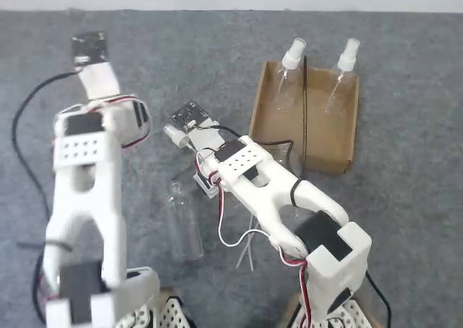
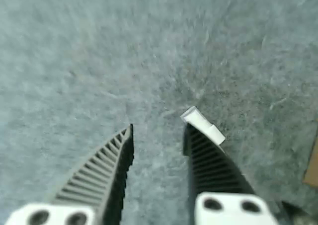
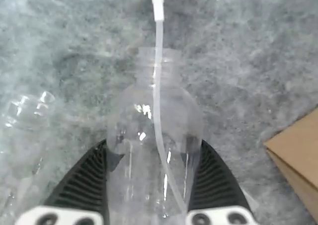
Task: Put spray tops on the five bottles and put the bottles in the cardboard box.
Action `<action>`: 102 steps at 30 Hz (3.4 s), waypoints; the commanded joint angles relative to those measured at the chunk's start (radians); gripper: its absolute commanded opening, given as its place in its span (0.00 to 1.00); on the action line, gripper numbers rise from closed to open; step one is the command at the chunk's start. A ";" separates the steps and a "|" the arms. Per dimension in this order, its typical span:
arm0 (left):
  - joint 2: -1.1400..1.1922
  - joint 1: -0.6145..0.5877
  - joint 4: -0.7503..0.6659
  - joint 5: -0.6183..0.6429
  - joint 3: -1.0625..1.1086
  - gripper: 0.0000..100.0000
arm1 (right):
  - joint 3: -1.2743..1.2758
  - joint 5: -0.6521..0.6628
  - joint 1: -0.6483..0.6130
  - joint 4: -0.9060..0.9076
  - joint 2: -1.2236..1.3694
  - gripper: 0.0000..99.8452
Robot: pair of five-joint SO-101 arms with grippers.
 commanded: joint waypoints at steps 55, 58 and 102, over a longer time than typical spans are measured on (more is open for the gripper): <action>0.407 0.068 0.170 0.450 -0.458 0.01 | -0.063 -0.014 0.012 -0.041 -0.008 0.01; 0.342 0.023 0.173 0.450 -0.456 0.01 | -0.063 -0.014 0.012 -0.041 -0.008 0.01; -0.068 -0.038 0.224 0.037 -0.176 0.08 | -0.130 0.511 0.340 0.952 -0.898 0.01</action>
